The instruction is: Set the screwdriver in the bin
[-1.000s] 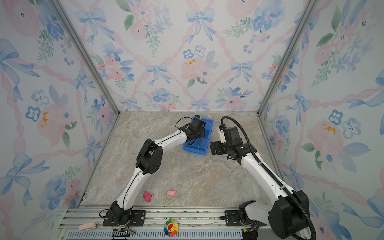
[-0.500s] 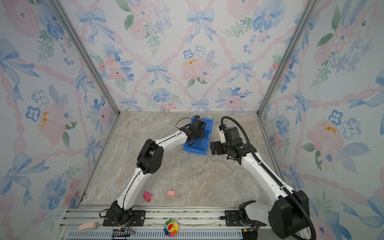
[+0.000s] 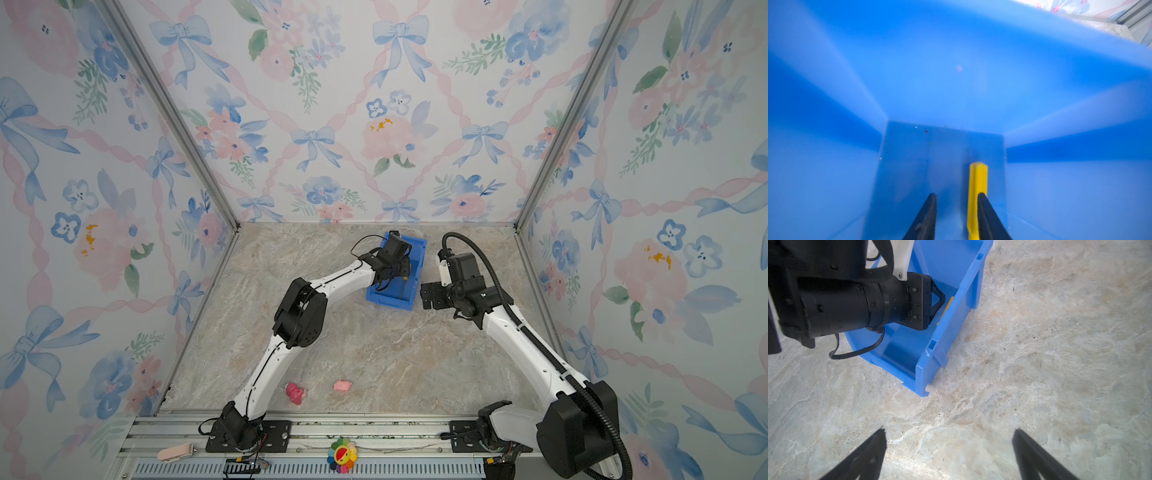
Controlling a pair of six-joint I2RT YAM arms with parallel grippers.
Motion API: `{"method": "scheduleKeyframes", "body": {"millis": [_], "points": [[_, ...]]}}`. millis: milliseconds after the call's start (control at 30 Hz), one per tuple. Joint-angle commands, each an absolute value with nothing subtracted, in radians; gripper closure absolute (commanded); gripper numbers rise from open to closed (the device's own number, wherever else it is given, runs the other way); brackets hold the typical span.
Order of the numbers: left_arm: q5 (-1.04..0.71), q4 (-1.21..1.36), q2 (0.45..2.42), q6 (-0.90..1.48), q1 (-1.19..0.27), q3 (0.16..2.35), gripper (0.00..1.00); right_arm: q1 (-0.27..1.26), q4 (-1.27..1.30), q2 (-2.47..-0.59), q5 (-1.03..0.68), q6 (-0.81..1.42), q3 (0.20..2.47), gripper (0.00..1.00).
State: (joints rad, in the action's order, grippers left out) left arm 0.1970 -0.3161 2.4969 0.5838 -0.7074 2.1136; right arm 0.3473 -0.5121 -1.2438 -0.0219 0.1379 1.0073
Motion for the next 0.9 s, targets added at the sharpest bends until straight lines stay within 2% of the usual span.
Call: {"method": "scheduleKeyframes", "body": {"millis": [0, 367, 500, 667, 833, 867], "points": [[0.199, -0.326, 2.414, 0.569, -0.716, 2.126, 0.65, 0.340, -0.502, -1.224, -0.013, 0.125, 1.000, 0.03], [0.219, -0.323, 2.242, 0.548, -0.728, 2.003, 0.56, 0.337, -0.508, -1.199, 0.002, 0.131, 1.001, 0.03], [0.242, -0.321, 2.134, 0.537, -0.733, 1.880, 0.49, 0.334, -0.498, -1.181, 0.009, 0.142, 0.984, 0.03], [0.269, -0.286, 1.973, 0.523, -0.732, 1.666, 0.31, 0.328, -0.464, -1.152, 0.042, 0.176, 0.937, 0.03], [0.306, -0.281, 1.846, 0.487, -0.729, 1.493, 0.04, 0.316, -0.446, -1.148, 0.054, 0.208, 0.932, 0.03], [0.299, -0.267, 1.817, 0.477, -0.726, 1.456, 0.02, 0.316, -0.443, -1.148, 0.057, 0.205, 0.936, 0.03]]}}
